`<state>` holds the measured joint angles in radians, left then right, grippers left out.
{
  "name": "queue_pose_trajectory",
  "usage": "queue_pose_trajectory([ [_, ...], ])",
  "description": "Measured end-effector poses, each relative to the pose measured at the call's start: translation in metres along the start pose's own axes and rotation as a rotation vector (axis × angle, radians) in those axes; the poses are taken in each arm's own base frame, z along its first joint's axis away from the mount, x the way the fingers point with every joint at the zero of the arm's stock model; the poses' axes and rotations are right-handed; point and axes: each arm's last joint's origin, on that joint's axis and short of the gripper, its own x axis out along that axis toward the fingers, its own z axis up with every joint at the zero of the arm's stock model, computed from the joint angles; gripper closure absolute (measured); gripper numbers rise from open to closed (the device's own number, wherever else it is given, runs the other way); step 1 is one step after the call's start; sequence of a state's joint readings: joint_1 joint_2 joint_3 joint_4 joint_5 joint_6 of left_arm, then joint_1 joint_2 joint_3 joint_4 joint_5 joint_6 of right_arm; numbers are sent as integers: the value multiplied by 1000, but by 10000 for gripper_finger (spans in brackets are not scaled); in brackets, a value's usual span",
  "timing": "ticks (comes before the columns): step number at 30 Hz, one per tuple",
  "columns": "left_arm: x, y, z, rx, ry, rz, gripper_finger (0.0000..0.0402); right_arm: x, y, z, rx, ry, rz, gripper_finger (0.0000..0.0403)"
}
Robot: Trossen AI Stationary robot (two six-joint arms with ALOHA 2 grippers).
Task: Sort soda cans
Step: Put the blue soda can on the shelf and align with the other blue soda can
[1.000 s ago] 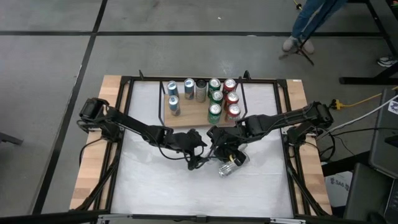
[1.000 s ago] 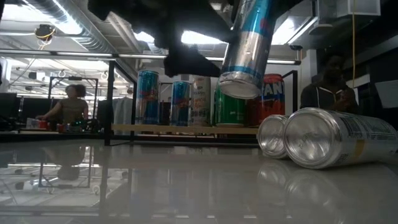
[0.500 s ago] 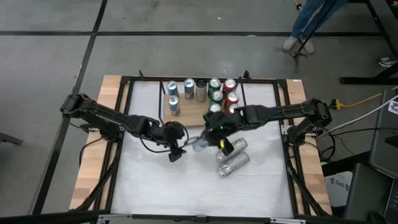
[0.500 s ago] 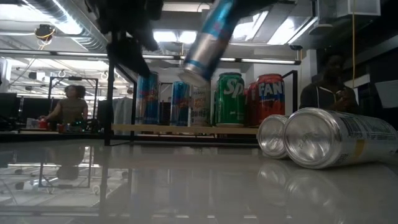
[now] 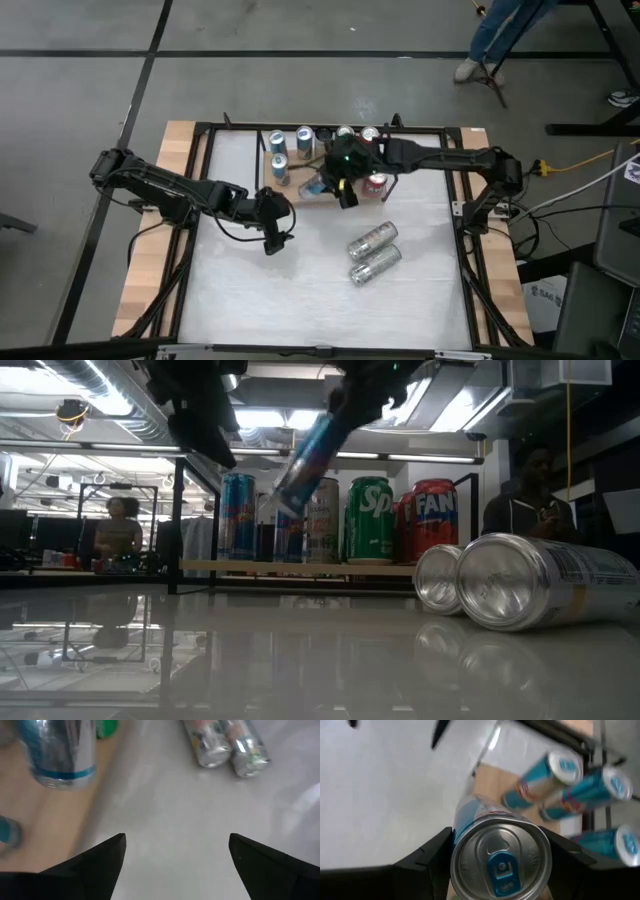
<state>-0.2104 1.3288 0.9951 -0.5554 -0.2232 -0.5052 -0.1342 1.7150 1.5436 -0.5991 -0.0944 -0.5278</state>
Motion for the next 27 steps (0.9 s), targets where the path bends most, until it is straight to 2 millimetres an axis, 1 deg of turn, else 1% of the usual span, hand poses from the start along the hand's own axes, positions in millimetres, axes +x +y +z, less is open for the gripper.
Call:
queue_pose_trajectory([
  [2, 0, 1, 1, 15, -27, 47, 56, 5, -7, -7, 18, 22, -4, 167],
  [5, 0, 2, 6, 6, -113, 124, 56, 13, -15, -15, 38, 49, -8, 167],
  [9, -1, 2, 13, -21, -223, 195, 56, 17, -23, -21, 56, 64, -19, 167],
  [13, -2, 4, 19, -46, -286, 228, 56, 17, -25, -22, 61, 65, -23, 167],
  [18, 0, 13, 24, -84, -321, 286, 56, 18, -25, -24, 64, 66, -13, 167],
  [23, 14, 23, 32, -143, -335, 318, 56, 24, -24, -27, 67, 88, 3, 167],
  [27, 35, 31, 32, -145, -281, 346, 56, 28, -23, -29, 70, 104, 21, 167],
])
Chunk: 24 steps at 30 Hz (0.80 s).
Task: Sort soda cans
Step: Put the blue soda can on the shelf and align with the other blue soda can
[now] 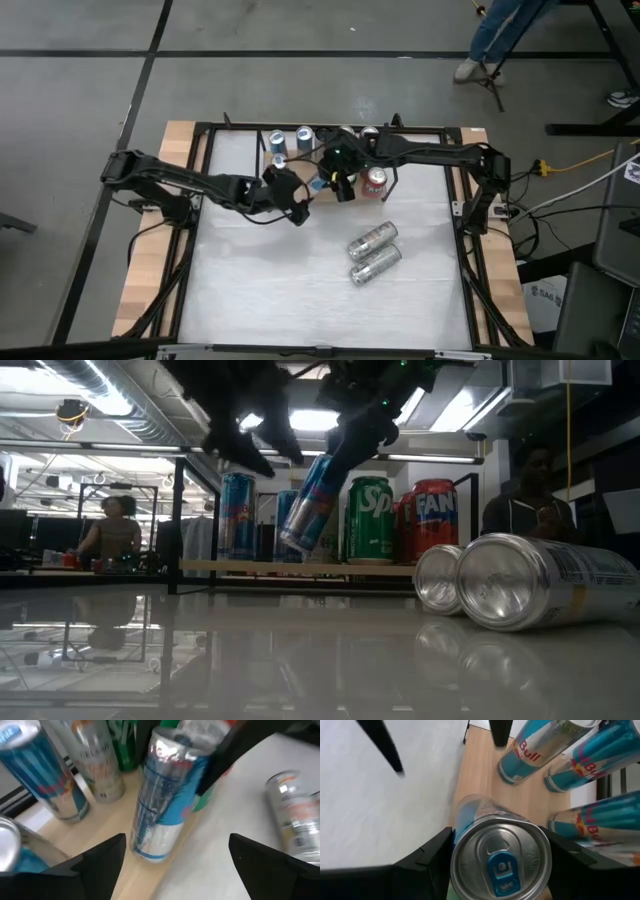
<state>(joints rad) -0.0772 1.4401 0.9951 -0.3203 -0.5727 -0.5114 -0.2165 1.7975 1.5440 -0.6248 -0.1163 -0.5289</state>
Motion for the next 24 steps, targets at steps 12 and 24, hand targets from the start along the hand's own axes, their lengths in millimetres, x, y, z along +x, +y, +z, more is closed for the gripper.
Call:
queue_pose_trajectory([
  [12, 42, -4, -3, 60, -28, 24, 56, 4, 2, -4, 6, 34, 33, 167],
  [24, 48, 4, 3, 66, -27, -12, 56, 4, 3, -3, 7, 17, 60, 167],
])
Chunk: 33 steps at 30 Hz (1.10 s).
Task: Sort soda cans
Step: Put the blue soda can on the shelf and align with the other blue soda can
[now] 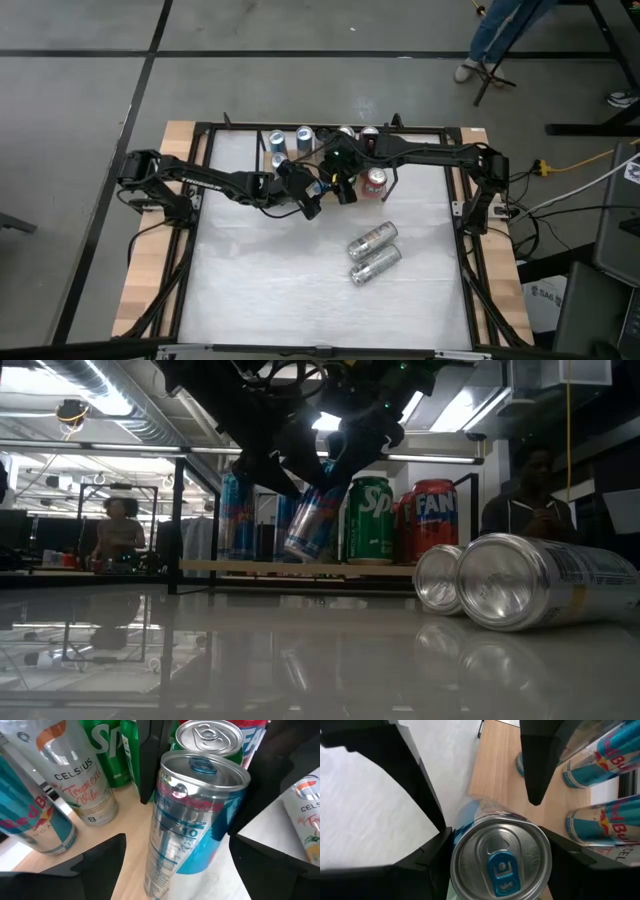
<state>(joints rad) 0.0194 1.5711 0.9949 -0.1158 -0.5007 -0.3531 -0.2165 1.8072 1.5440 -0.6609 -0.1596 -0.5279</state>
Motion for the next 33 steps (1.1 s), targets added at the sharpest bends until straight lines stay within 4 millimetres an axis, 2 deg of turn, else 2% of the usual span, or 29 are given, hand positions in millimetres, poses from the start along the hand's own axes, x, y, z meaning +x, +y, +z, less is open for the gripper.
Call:
queue_pose_trajectory([
  [13, 1, -1, 0, 16, 9, -26, 56, 0, 0, 0, 30, -3, -2, 167],
  [21, 26, -11, -16, 29, 39, -36, 56, 0, 1, 0, 34, -1, 11, 167],
  [26, 34, -14, -19, 20, 17, -28, 57, 0, 1, -2, 36, 13, 18, 167],
  [30, 35, -14, -19, 19, 5, -5, 74, 0, 1, -2, 36, 12, 18, 167],
  [33, 35, -13, -19, 19, 2, 3, 101, 0, 1, -2, 36, 13, 18, 167],
])
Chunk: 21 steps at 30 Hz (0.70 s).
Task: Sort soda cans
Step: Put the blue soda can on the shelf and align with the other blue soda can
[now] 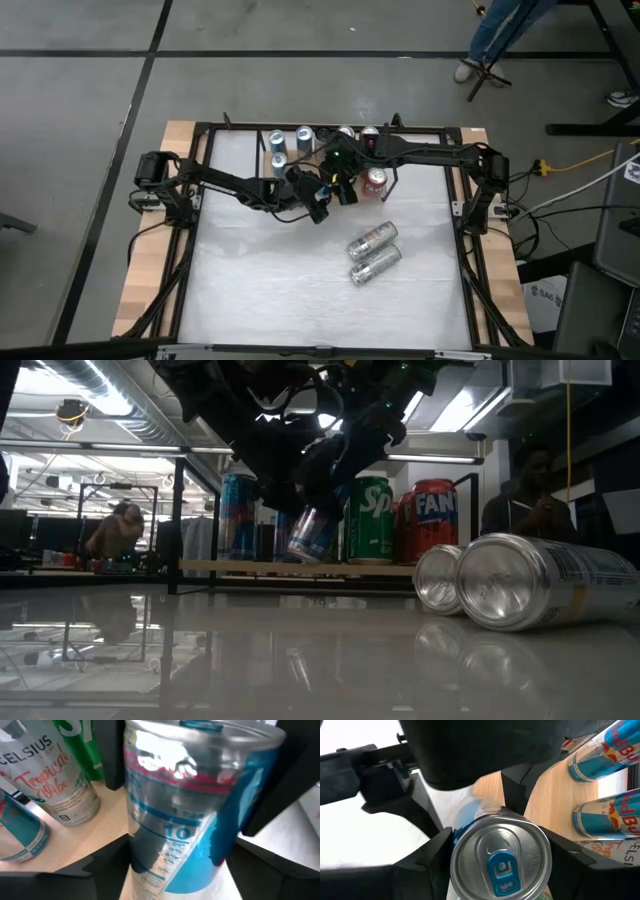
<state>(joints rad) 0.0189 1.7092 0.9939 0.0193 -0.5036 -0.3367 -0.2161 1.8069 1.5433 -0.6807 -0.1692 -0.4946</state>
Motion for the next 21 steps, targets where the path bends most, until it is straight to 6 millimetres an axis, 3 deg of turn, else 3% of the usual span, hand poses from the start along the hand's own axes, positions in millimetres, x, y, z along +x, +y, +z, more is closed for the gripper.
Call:
queue_pose_trajectory([
  [9, 0, 0, 0, 0, -2, 7, 204, 0, 0, 0, -3, 2, 5, 149],
  [21, 0, 1, 1, -6, -21, 49, 196, -3, -1, 1, -9, 0, -23, 139],
])
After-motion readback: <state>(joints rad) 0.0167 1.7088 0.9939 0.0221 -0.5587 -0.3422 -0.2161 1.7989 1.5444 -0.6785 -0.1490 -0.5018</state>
